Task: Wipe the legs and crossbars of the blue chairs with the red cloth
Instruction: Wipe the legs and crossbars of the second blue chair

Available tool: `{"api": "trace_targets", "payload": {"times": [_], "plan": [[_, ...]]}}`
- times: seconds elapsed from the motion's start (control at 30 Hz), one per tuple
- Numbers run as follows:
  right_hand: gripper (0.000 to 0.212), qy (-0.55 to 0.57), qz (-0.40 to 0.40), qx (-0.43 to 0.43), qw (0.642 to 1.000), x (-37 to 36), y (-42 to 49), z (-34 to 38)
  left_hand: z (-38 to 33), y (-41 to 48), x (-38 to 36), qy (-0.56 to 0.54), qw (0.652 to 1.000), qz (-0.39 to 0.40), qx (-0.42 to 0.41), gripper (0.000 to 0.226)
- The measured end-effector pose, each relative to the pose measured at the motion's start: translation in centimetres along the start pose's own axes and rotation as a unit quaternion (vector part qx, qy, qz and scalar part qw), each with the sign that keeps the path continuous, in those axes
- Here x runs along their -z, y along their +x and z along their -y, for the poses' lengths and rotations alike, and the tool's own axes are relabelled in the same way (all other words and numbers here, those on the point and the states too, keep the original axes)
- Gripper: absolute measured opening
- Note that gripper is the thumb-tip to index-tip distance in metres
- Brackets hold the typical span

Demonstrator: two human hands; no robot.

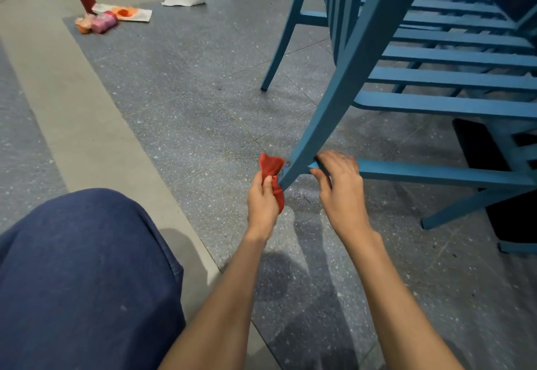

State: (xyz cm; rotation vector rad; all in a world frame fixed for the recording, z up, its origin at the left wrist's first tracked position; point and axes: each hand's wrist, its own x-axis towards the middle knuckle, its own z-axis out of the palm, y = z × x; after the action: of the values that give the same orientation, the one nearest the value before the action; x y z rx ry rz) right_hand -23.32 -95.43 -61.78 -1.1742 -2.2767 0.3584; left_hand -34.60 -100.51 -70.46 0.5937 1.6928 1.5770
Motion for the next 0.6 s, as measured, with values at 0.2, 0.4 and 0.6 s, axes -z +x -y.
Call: {"api": "trace_targets", "payload": {"times": [0.2, 0.4, 0.6], "plan": [[0.028, -0.007, -0.011, 0.005, 1.000, -0.2, 0.0, 0.1, -0.5, -1.0, -0.8, 0.002, 0.998, -0.038, -0.059, 0.026], [0.026, -0.012, -0.015, 0.003, 1.000, -0.1, 0.0, 0.3, -1.0, 1.0, -0.3, 0.010, 0.998, -0.016, 0.060, 0.026], [0.026, -0.014, -0.017, 0.002, 1.000, -0.1, -0.1, 0.4, -2.5, -0.2, -0.5, -0.023, 0.999, -0.008, -0.032, 0.022]]}}
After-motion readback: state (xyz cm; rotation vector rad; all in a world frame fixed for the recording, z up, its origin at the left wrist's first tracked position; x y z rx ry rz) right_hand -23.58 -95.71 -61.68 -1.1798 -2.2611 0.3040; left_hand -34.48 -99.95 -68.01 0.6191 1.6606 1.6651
